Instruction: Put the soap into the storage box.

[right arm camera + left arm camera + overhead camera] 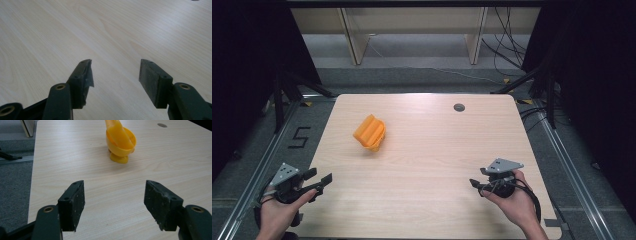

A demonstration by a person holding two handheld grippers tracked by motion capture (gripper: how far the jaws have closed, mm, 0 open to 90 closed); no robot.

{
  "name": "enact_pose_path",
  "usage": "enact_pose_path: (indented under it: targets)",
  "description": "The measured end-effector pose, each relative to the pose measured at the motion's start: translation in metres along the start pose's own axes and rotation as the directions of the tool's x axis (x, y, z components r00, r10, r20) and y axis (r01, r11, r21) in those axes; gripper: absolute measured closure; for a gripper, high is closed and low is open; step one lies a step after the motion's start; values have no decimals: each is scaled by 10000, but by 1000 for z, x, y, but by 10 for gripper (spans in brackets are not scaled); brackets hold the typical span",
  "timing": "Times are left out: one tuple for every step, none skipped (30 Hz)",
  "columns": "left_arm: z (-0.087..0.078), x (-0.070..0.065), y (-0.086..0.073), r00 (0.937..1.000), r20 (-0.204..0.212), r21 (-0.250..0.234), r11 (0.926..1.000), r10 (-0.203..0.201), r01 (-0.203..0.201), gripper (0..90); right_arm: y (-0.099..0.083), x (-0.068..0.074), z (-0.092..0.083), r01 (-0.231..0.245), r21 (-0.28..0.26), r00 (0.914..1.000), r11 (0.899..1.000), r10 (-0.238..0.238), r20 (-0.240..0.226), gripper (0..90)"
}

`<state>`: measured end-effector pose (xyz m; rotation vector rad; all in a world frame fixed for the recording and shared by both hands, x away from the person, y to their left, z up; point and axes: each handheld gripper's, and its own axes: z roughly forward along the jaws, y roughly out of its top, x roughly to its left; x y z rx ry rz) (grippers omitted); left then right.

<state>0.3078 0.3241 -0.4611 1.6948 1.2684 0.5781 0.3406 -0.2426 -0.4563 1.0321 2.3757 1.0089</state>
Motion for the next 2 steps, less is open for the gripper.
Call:
enact_pose_path:
  targets:
    - [2, -1, 0, 10000, 4, 100, 9999, 77, -77, 325, 0, 0, 0, 18, 49, 10000, 10000, -18, -4, 440]
    - [2, -2, 1, 9997, -4, 327, 9992, 248, -248, 324, 0, 0, 0, -18, 28, 10000, 10000, 18, 31, 439]
